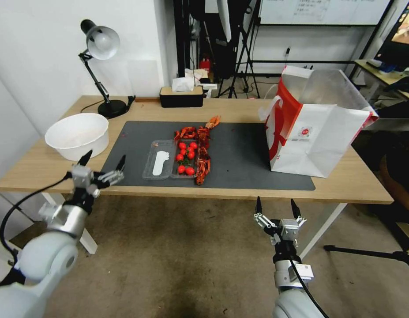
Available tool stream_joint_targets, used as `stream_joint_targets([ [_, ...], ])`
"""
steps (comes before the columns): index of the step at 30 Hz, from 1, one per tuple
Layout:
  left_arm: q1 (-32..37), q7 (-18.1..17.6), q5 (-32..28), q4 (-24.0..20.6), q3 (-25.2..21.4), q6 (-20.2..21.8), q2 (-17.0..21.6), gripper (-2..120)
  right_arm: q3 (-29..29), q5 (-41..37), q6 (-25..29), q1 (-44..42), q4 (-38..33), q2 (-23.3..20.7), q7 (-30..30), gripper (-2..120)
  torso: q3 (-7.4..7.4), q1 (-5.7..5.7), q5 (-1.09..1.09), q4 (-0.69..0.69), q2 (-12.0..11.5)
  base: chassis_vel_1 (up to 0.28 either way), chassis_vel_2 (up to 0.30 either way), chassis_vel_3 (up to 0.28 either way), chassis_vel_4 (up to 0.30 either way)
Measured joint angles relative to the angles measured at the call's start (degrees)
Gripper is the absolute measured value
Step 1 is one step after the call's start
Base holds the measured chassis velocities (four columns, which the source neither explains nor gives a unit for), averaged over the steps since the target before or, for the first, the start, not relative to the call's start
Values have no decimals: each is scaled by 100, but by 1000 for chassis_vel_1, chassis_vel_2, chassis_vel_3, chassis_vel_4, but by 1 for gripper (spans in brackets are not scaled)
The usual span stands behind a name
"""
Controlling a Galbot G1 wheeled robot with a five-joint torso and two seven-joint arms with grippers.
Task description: Pick up the trash from the table and place it into the takeout bag.
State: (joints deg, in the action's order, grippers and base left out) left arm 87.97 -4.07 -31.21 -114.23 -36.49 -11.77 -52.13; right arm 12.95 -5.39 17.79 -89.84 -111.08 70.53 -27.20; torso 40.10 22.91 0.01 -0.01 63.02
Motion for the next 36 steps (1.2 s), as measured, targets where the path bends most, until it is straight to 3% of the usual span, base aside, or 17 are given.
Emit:
stream_joint_targets([
  [14,804,-145,494,57,-55,-584,-563,100,-6,6,14,8,9,-4,5,100,0,0,-1,1,0,0,0,0,0],
  [36,1148,-155,593,83,-7,-807,-597,100,12,6,24,-48,-64,-20,-10,100,0,1,-1,1,0,0,0,0,0],
])
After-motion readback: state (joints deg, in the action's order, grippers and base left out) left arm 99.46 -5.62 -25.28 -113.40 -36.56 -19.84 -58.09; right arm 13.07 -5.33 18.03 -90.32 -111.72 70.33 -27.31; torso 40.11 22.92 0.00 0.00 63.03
